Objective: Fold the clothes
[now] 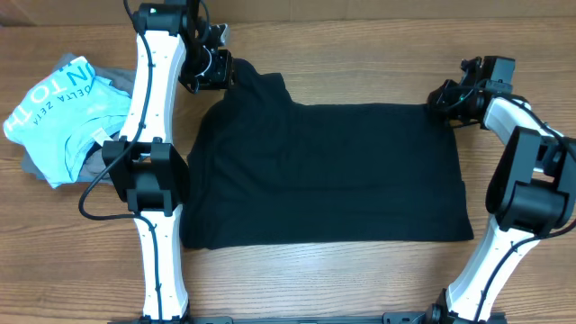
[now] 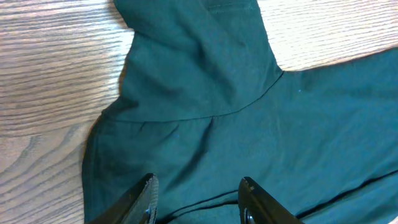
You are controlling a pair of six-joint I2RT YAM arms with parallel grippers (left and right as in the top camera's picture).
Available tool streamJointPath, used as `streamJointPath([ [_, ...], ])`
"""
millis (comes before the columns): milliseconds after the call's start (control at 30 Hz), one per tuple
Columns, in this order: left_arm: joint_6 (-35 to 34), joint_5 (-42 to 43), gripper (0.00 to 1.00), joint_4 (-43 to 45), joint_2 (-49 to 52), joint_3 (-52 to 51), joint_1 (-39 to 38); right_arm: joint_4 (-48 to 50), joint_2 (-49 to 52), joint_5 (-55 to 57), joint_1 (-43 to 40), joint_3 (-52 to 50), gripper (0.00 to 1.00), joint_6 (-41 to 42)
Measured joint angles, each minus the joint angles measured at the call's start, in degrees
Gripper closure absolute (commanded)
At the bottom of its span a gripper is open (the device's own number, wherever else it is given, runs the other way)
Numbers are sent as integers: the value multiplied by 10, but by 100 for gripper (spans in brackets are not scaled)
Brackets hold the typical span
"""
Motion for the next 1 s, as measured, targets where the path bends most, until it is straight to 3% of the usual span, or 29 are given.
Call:
streamJointPath([
  [133,0,0,54,1,0,0,0,-18,-6,-9,-5,4,48,-4],
  [333,1,0,54,2,0,0,0,-50,-14,-30,-33,4,48,-25],
  [700,3,0,53,2,0,0,0,-73,-16,-42,-42,0,95,-44],
  [1000,4,0,53,1,0,0,0,-96,-16,-77,-63,9,96,-41],
])
